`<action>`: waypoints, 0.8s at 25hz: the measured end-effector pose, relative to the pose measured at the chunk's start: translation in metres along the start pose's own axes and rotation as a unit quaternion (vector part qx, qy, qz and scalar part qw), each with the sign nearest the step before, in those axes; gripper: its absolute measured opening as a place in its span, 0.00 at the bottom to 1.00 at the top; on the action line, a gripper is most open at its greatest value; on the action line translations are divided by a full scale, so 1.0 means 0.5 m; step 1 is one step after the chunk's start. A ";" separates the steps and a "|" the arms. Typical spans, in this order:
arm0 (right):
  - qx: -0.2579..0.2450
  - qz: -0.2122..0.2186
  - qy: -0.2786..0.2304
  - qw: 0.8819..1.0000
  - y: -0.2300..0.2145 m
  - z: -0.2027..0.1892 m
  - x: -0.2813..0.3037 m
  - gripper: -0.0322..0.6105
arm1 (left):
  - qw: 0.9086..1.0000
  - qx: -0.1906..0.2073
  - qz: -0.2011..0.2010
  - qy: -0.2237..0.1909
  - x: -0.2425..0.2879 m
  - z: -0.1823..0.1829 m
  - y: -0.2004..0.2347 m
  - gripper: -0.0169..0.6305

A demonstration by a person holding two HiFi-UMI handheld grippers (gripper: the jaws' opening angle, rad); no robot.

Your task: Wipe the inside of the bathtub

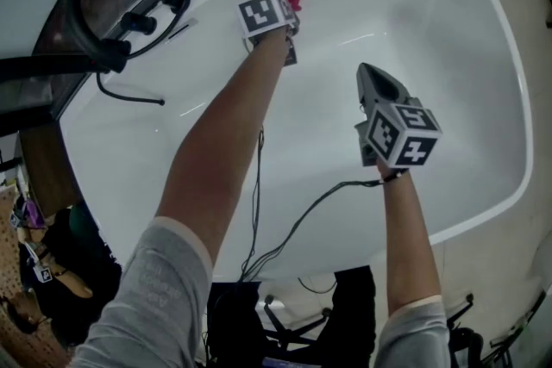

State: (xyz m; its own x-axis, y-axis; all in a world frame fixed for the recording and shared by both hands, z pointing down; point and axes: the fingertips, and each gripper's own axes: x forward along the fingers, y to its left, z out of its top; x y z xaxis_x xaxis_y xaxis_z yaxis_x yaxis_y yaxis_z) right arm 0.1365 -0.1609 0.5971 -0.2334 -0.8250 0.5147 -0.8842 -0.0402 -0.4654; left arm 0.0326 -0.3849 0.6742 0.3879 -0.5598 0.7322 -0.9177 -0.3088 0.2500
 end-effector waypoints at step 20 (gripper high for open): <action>-0.024 0.006 -0.022 0.999 0.209 0.259 -0.338 0.06 | 0.980 0.131 -0.075 -0.127 -0.585 0.128 -0.180 0.15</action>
State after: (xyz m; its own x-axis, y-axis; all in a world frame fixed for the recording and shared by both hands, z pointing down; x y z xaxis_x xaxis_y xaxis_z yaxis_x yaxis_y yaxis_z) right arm 0.1360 -0.0987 0.3685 -0.2275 -0.8489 0.4772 -0.9002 -0.0036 -0.4356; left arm 0.0072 -0.2426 0.3973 0.5569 -0.6561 0.5092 -0.8074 -0.5715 0.1467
